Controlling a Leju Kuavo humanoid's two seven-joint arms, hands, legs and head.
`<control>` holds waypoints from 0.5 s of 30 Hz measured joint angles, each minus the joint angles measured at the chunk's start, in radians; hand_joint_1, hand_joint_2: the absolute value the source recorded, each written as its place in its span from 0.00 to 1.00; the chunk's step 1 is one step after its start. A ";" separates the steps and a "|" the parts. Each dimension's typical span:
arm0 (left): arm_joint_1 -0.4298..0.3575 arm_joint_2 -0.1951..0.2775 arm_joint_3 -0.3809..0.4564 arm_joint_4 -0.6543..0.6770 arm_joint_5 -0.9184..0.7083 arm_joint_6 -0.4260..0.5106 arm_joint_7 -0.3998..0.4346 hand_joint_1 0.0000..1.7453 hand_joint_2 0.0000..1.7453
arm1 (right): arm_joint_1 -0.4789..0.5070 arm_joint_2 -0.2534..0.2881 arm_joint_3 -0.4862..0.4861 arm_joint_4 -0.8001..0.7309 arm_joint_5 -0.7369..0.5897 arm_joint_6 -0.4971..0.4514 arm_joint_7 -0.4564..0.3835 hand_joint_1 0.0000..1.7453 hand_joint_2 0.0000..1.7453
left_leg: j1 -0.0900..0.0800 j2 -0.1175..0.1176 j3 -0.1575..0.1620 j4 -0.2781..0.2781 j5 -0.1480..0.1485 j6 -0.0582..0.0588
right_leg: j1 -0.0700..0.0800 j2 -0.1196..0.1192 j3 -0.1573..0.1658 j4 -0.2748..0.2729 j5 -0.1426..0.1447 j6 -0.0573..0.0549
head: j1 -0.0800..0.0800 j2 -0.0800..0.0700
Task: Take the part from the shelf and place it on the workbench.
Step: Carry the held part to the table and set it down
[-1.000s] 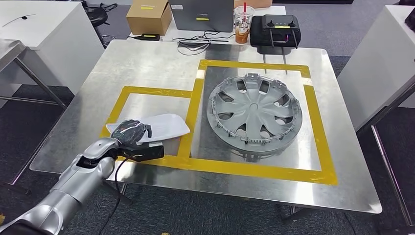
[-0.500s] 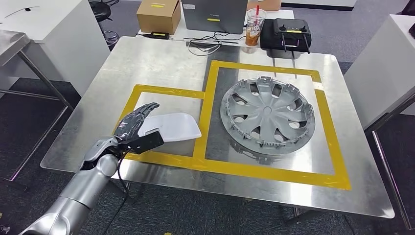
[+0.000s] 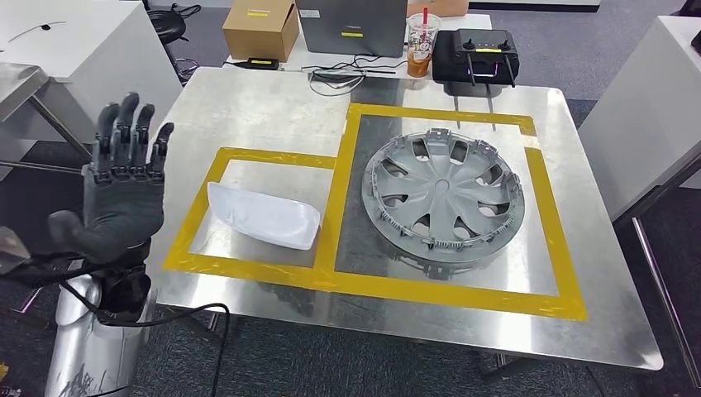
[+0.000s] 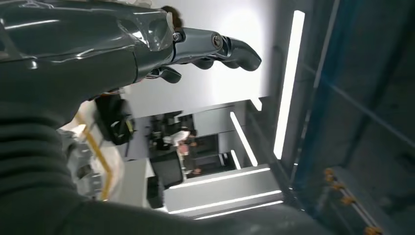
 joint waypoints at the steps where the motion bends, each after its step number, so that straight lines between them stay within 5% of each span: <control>1: 0.018 0.002 0.009 -0.041 0.009 -0.010 -0.004 0.00 0.00 | 0.002 0.002 -0.003 0.000 -0.004 0.000 -0.002 0.00 0.00 | 0.004 0.000 0.006 -0.009 0.012 -0.002 | 0.000 0.000 0.000 0.000 0.000 0.000 | 0.000 0.000; 5: 0.073 0.008 0.046 -0.167 0.018 -0.036 -0.013 0.00 0.00 | 0.007 0.009 -0.014 0.002 -0.016 -0.005 -0.004 0.00 0.00 | 0.004 0.001 0.136 -0.246 0.109 0.004 | 0.001 0.000 0.002 0.000 0.002 0.007 | 0.001 0.000; 9: 0.135 0.012 0.088 -0.215 0.008 -0.048 -0.013 0.00 0.00 | 0.008 0.017 -0.025 0.003 -0.027 -0.016 0.002 0.00 0.00 | -0.006 0.001 0.150 -0.286 0.128 0.031 | -0.001 0.001 -0.003 -0.005 0.009 0.030 | 0.001 0.000; 11: 0.164 0.012 0.107 -0.220 -0.002 -0.050 -0.014 0.00 0.00 | 0.009 0.021 -0.030 0.003 -0.031 -0.016 0.005 0.00 0.00 | -0.005 0.003 0.148 -0.300 0.146 0.052 | -0.002 0.000 -0.022 0.038 -0.029 0.026 | 0.003 0.000; 13: 0.199 0.012 0.128 -0.220 -0.018 -0.044 -0.014 0.00 0.00 | 0.010 0.023 -0.033 0.003 -0.033 -0.015 0.010 0.00 0.00 | -0.009 0.004 0.135 -0.304 0.161 0.064 | 0.000 0.000 -0.065 0.161 -0.109 0.010 | 0.006 0.000; 15: 0.240 0.010 0.153 -0.221 -0.041 -0.032 -0.020 0.00 0.00 | 0.011 0.023 -0.037 0.003 -0.035 -0.013 0.014 0.00 0.00 | -0.016 0.004 0.115 -0.304 0.175 0.068 | 0.001 0.000 -0.091 0.268 -0.161 0.008 | 0.007 0.000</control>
